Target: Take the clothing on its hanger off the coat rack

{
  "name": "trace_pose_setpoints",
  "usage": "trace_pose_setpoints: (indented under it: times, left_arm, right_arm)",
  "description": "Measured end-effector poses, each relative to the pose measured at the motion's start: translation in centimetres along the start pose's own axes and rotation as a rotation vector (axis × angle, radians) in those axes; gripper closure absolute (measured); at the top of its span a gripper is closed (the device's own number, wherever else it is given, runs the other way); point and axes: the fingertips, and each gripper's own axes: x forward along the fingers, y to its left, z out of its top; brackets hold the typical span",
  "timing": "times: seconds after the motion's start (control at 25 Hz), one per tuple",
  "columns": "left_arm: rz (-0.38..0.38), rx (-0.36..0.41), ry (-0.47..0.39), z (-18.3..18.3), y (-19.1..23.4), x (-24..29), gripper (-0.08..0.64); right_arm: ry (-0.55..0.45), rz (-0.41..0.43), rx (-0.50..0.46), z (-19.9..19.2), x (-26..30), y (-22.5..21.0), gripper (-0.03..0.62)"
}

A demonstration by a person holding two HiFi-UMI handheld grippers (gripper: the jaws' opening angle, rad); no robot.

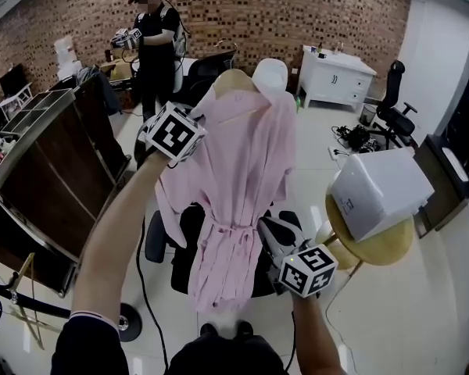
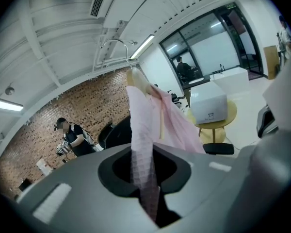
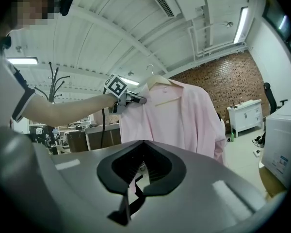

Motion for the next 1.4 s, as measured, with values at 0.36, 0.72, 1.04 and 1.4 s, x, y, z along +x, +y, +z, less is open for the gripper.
trace_pose_setpoints:
  times: [0.36,0.72,1.04,1.4]
  left_arm:
    - [-0.075,-0.042,0.048,-5.0,-6.3,4.6,0.517]
    - [-0.129,-0.126,0.092,-10.5,-11.3,7.5,0.522]
    - [-0.194,-0.214,0.117,-14.1,-15.6,9.1,0.529]
    - [-0.264,-0.31,0.202,-19.8,-20.8,10.6,0.529]
  right_arm:
    - [0.056,0.001,0.039,-2.5,0.4,-2.3,0.591]
    - [0.107,0.003,0.094,-5.7,0.5,-2.9,0.591]
    - [0.134,-0.002,0.116,-7.4,0.1,-3.1,0.591]
    - [0.189,-0.013,0.146,-10.2,-0.9,-3.6,0.591]
